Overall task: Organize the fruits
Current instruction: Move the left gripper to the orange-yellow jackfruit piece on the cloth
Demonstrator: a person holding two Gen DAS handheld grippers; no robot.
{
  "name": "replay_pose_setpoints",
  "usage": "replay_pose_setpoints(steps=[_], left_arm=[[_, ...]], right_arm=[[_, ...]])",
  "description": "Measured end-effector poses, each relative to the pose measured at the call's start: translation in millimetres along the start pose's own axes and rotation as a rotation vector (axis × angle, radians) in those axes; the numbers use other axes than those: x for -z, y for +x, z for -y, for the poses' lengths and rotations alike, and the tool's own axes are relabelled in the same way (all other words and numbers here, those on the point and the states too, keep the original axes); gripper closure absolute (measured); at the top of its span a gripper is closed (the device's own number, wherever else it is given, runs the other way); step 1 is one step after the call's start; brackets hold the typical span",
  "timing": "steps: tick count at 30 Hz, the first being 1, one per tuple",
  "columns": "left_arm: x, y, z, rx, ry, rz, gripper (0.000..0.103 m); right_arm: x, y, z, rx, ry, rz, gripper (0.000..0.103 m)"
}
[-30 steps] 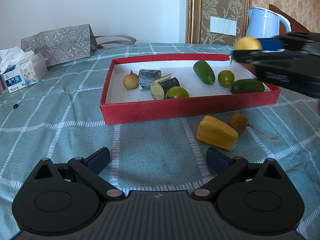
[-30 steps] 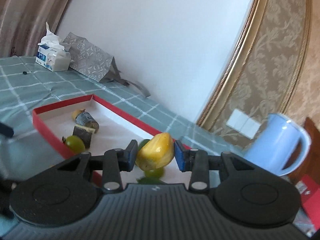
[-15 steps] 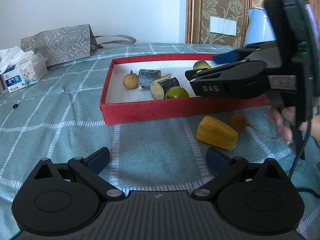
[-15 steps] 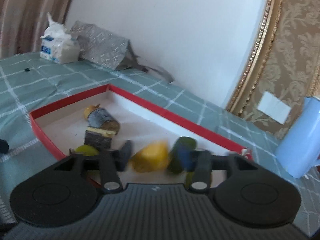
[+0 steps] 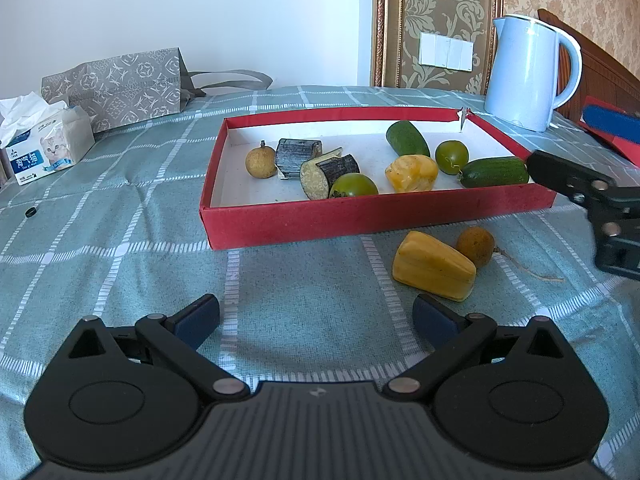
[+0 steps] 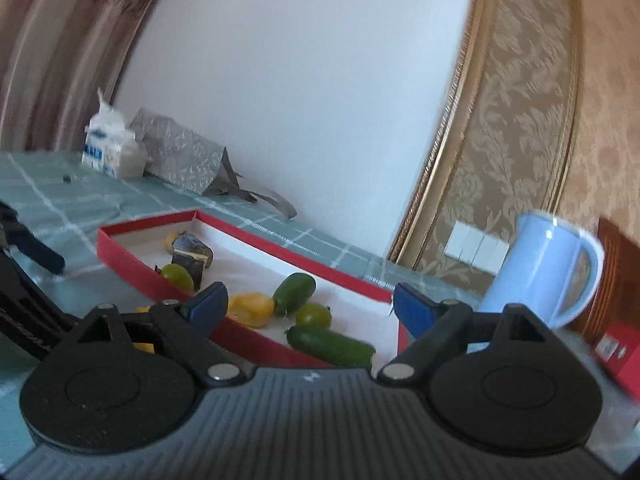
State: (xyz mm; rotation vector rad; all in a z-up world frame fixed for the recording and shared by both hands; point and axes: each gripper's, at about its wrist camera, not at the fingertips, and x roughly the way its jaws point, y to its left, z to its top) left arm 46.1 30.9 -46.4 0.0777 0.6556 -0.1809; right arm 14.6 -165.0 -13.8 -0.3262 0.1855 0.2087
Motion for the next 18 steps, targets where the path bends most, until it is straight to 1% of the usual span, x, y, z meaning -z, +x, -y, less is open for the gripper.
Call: replay_pose_setpoints(steps=[6,9,10,13,16,18], left_arm=[[0,0,0,0.0,0.0,0.0,0.0],[0,-1,0,0.002,-0.003,0.007,0.0],[1,-3,-1,0.007,-0.01,0.018,0.0],[3,-9,2,0.045,-0.015,0.044,0.0],[4,-17,12,0.048,0.022,0.091,0.0],[3,-17,17,0.067,0.042,0.098,0.0]], right_arm=[[10,10,23,-0.074,0.167,-0.112,0.013],[17,17,30,-0.079,0.225,-0.16,0.005],[19,19,31,-0.082,0.237,-0.169,0.004],[22,22,37,-0.073,0.27,-0.181,0.004],[23,22,43,-0.065,0.305,-0.187,0.004],[23,23,47,-0.064,0.322,-0.191,0.004]])
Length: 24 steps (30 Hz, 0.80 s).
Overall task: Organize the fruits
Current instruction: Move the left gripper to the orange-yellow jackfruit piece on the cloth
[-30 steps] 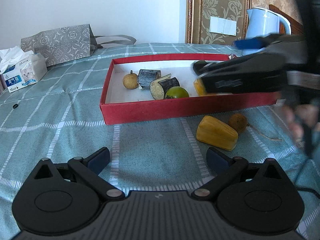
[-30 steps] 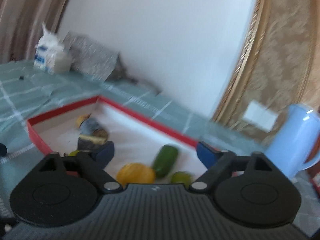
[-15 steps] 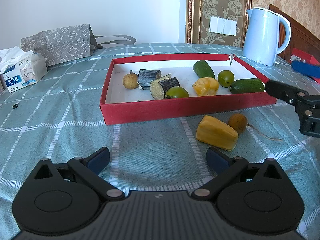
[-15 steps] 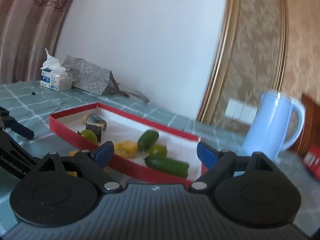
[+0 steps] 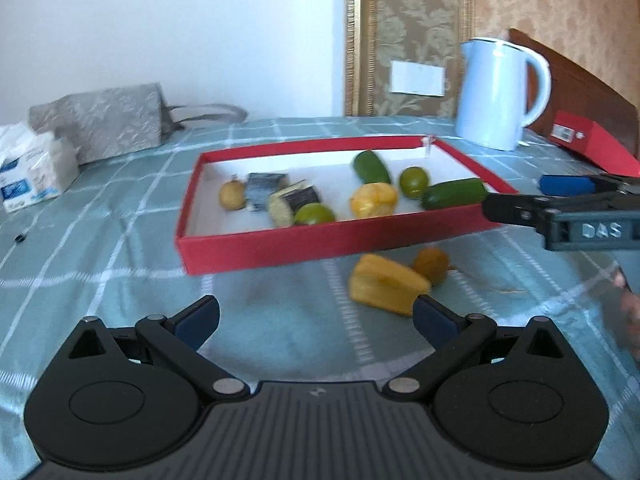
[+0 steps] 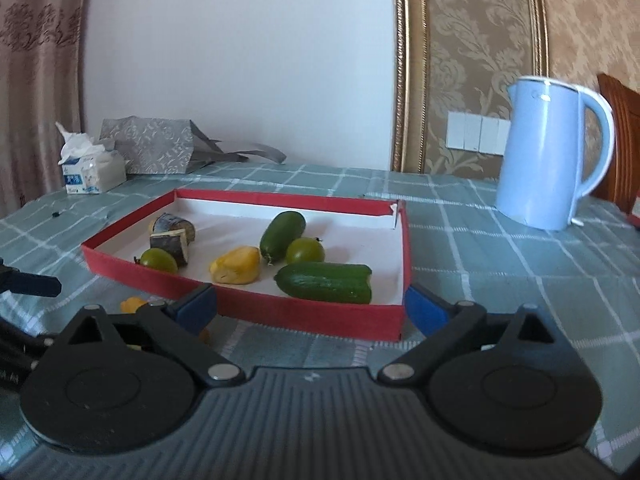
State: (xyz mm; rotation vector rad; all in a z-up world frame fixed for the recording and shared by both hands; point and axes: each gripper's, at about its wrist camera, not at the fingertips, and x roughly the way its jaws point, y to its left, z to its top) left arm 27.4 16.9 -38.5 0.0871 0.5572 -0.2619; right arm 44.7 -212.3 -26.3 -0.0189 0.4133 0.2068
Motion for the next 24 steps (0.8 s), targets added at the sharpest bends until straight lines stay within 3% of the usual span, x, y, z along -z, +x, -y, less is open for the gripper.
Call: replay_pose_setpoints(steps=[10,22,24], left_arm=[[-8,14,28,0.061,0.103,-0.017,0.0],[-16,35,36,0.128,0.2,-0.042,0.0],[-16,36,37,0.146,0.212,-0.042,0.004]], right_arm=[[-2,3,6,0.005,0.031,-0.01,0.003],[-3,2,9,-0.004,0.056,-0.014,0.0],[-3,2,9,-0.008,0.058,-0.016,0.0]])
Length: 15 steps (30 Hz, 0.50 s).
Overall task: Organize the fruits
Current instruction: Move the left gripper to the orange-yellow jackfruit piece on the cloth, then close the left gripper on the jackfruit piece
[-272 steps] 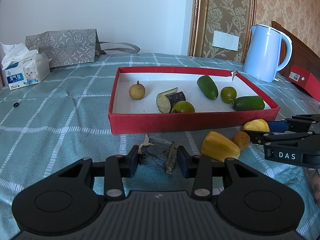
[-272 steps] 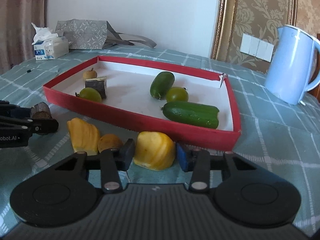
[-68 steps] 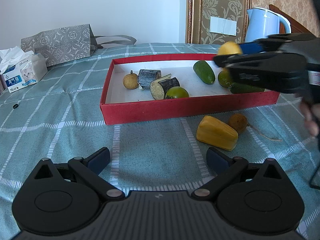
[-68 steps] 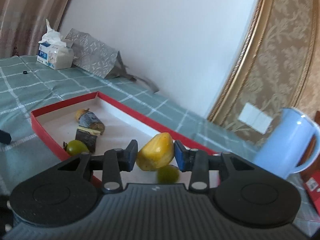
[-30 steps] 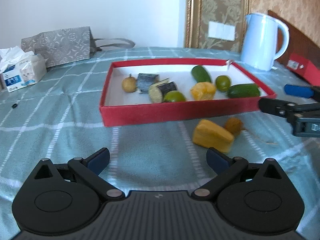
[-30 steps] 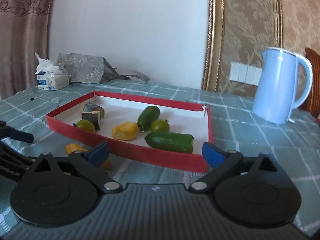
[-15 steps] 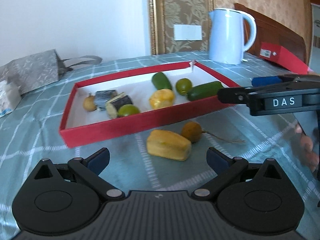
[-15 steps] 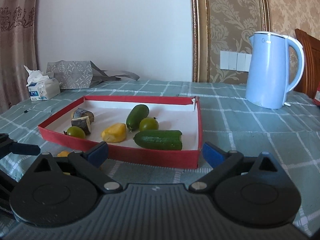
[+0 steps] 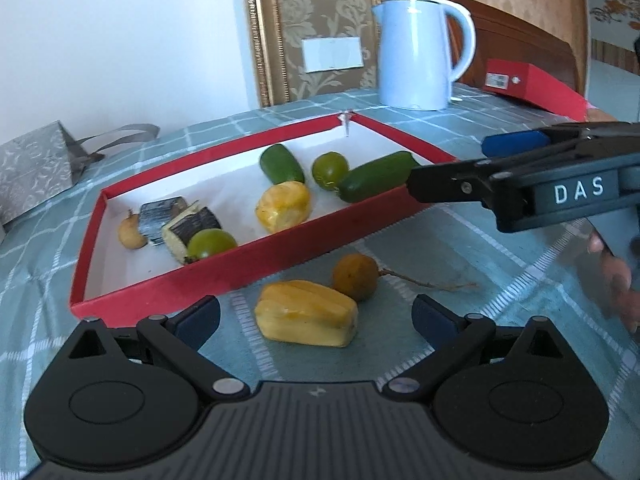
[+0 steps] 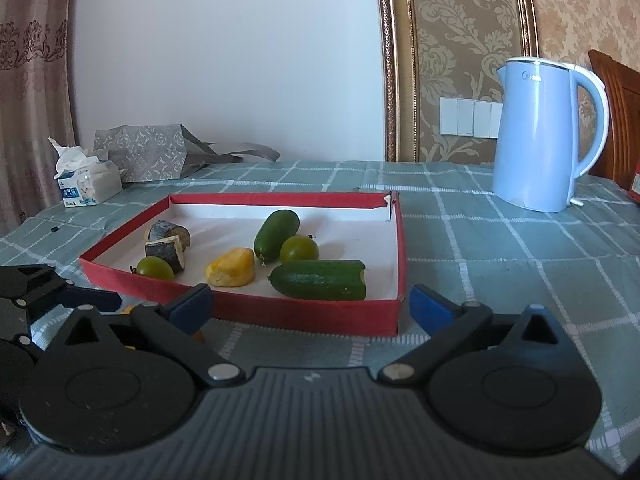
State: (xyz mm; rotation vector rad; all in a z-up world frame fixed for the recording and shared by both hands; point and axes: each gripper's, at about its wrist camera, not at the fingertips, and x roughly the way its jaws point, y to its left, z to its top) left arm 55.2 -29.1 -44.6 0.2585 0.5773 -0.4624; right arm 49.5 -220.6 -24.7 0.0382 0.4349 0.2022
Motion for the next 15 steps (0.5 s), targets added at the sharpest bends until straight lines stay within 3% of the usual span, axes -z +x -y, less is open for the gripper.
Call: replay_pose_setpoints(steps=[4,6,12,15], left_arm=[[-1.0,3.1,-2.1,0.035,-0.001,-0.007,0.013],[-1.2,3.1,-4.6,0.053,-0.018,-0.004,0.025],[-1.5,3.8,-5.7,0.067,-0.028,-0.008,0.026],[-0.9,1.6,-4.5,0.044,-0.016,0.002,0.039]], right_arm=[[0.0,0.0,-0.2,-0.004,0.0,0.001,0.0],[-0.3,-0.4,-0.4,-0.003,-0.002,0.003,0.0],[0.1,0.7,-1.1,-0.003,0.0,-0.005,0.0],[0.6,1.8,-1.4,-0.002,-0.002,-0.011,0.0]])
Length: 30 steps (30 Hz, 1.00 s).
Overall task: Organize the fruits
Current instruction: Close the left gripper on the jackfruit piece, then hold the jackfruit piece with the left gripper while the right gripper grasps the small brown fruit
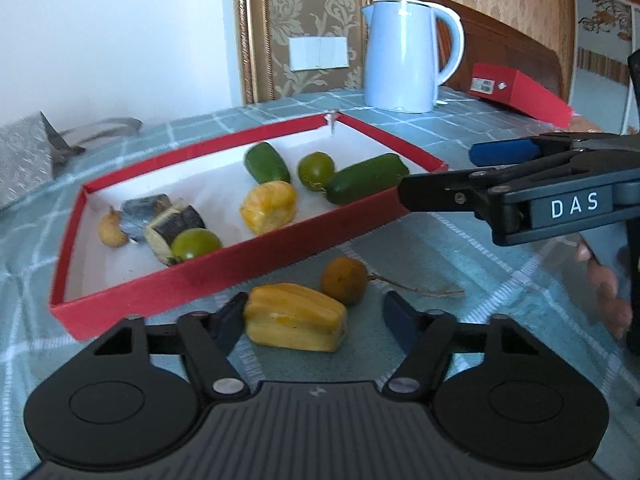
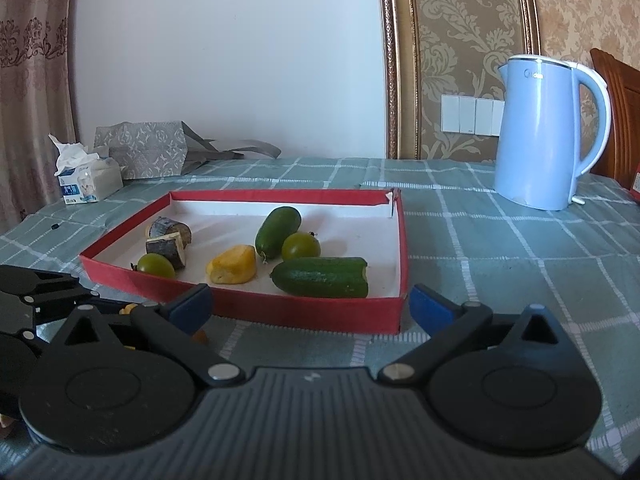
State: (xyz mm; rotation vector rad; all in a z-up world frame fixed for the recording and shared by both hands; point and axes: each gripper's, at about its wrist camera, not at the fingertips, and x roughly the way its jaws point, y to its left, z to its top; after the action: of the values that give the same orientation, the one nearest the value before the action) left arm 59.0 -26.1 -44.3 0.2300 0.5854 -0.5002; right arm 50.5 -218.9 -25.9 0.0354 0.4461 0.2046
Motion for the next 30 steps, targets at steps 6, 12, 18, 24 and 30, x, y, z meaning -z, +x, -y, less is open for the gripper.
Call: replay_pose_setpoints(steps=[6,12,18,24,30], left_arm=[[2,-5,-9,-0.025,-0.054,0.002,0.052],[9,-19,-14,-0.107,-0.092,0.016,0.052],[20,-36,-41,-0.23,-0.228,0.028,0.052],[26,-39,-66,-0.24,-0.35,0.017,0.052],[24,-35,-59,-0.273,-0.299,0.006,0.052]], right_arm=[[1,2,0,-0.002,-0.003,-0.009,0.0],[2,2,-2,-0.012,-0.011,-0.016,0.0],[5,5,-10,-0.037,-0.049,-0.042,0.0],[8,7,-22,-0.088,-0.089,-0.069,0.001],[10,12,-41,-0.096,-0.178,-0.085,0.011]])
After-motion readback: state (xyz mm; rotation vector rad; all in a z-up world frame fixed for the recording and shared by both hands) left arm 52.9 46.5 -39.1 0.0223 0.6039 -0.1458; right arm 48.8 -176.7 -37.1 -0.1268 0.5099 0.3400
